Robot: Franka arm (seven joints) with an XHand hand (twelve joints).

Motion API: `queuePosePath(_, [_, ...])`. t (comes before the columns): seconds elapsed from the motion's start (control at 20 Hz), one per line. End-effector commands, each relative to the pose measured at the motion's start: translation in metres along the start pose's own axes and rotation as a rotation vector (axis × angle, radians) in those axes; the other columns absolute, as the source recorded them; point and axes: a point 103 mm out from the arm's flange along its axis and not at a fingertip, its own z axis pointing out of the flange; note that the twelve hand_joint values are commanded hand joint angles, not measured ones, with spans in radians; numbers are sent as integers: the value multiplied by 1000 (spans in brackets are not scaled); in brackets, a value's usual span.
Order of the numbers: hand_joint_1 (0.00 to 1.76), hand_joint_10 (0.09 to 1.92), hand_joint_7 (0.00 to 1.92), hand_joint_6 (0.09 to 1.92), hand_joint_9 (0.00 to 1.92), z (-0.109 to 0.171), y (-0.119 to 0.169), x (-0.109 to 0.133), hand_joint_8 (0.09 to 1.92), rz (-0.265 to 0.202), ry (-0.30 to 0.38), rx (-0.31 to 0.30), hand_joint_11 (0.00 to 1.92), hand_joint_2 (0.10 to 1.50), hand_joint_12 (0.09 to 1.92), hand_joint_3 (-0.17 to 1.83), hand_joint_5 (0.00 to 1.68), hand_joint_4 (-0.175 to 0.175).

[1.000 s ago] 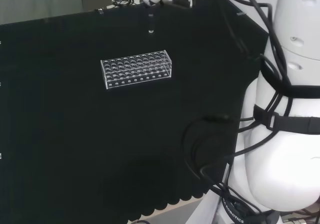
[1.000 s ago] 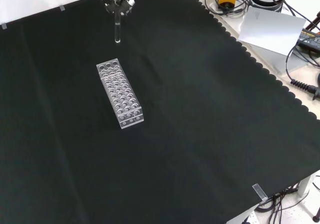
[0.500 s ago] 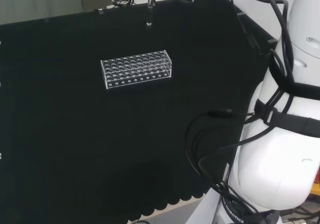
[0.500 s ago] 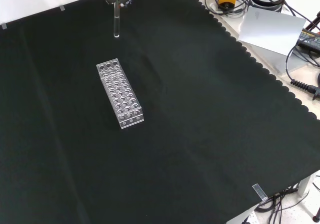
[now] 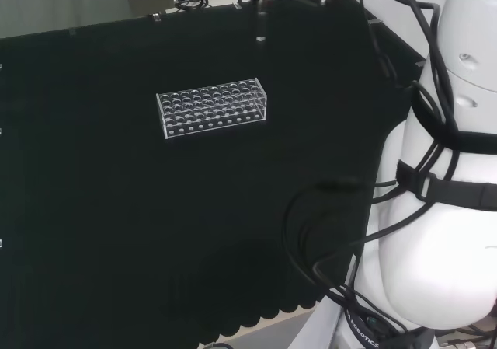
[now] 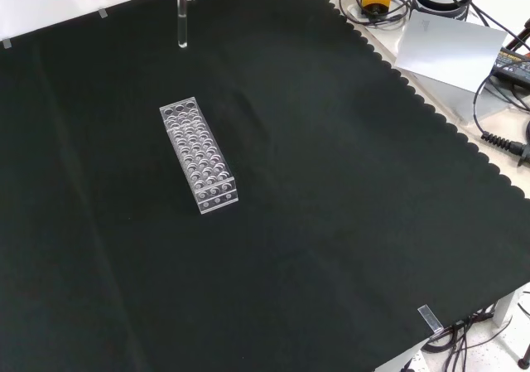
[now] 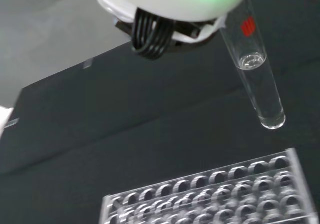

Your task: Shake the test tube.

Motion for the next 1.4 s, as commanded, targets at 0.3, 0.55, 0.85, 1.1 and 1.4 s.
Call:
queuePosePath(0.3, [1235, 332, 1799, 363, 1693, -37, -3, -120, 420, 287, -192, -46, 1292, 637, 870, 612, 1421, -175])
queuePosePath(0.55, [1235, 332, 1800, 362, 1693, -33, 1, -97, 419, 235, -155, -46, 1293, 636, 870, 612, 1421, -175])
queuePosePath(0.85, [1235, 333, 1800, 361, 1693, -15, 7, -33, 418, 91, -61, -27, 1293, 636, 870, 613, 1422, -175])
queuePosePath(1.1, [1235, 333, 1800, 361, 1693, 1, 6, 22, 418, -39, -16, 8, 1293, 636, 870, 613, 1422, -175])
queuePosePath(1.4, [1235, 333, 1800, 360, 1693, 14, -8, 75, 417, -174, 40, 59, 1293, 635, 870, 614, 1423, -175])
